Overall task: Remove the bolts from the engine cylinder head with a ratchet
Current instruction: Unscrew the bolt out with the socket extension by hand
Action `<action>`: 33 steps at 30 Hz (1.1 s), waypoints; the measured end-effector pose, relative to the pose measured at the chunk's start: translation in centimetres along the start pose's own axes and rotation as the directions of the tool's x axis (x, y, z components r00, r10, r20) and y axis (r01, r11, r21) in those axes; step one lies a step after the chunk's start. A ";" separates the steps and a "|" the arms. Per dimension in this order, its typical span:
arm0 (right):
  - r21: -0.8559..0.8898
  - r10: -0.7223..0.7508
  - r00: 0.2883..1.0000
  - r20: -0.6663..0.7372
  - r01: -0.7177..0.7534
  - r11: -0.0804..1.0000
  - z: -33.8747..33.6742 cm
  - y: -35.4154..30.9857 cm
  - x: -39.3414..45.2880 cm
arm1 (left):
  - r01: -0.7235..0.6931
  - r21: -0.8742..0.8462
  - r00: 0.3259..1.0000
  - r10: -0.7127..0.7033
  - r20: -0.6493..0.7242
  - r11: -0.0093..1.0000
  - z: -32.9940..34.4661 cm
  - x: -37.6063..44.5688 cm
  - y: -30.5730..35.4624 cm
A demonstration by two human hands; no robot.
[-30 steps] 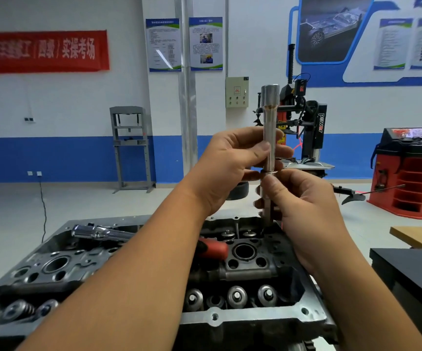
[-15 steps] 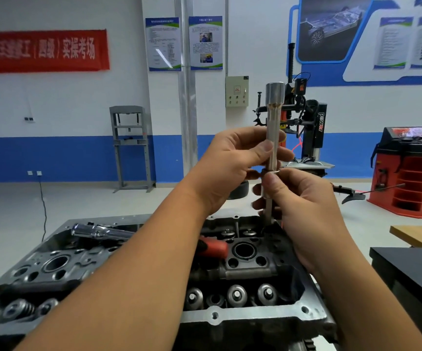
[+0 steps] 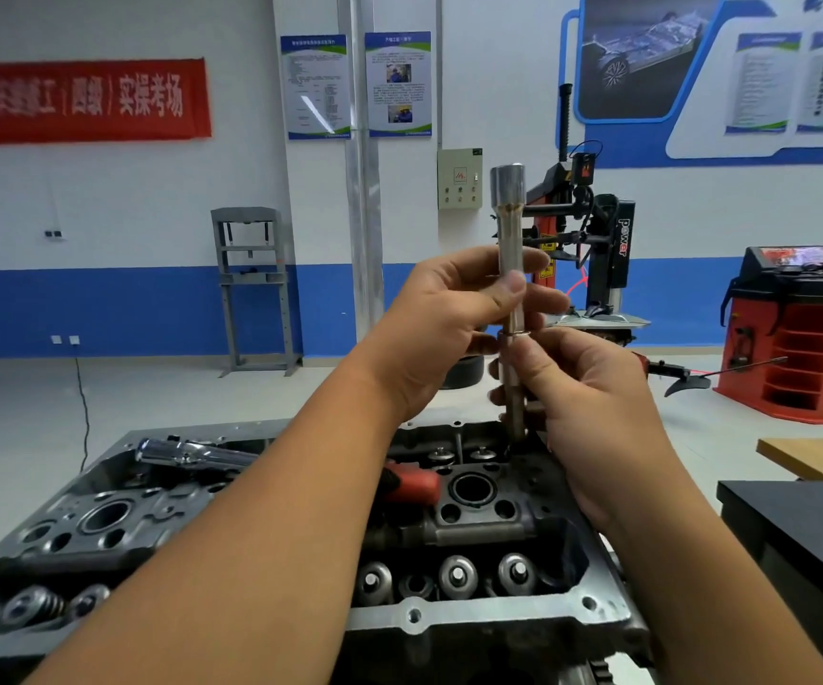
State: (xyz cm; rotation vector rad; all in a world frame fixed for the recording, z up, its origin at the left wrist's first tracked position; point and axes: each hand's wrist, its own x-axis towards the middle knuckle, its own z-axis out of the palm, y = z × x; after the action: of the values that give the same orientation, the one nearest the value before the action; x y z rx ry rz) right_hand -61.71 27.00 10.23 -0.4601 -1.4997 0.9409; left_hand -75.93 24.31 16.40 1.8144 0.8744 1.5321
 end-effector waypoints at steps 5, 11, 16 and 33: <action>0.114 0.077 0.997 0.010 -0.078 0.990 0.0 -0.3 0.1 | -0.050 0.024 0.997 0.051 -0.054 0.998 0.1 -0.1 -0.2; 0.042 0.028 1.000 -0.011 -0.028 0.999 0.0 -0.1 0.1 | -0.076 0.035 0.982 0.081 -0.172 0.996 0.2 0.0 -0.1; -0.025 0.013 0.999 0.046 -0.012 1.000 0.1 -0.2 -0.1 | -0.005 0.030 0.999 0.006 -0.041 1.000 0.1 -0.1 0.1; 0.027 0.013 1.000 0.006 -0.013 1.000 0.2 -0.1 0.1 | -0.038 -0.008 0.999 0.038 -0.024 0.999 0.1 0.0 0.1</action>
State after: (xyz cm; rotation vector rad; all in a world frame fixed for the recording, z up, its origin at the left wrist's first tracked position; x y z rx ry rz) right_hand -61.91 27.00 10.39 -0.4485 -1.4888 0.9723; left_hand -75.81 24.26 16.42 1.8196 0.8473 1.5824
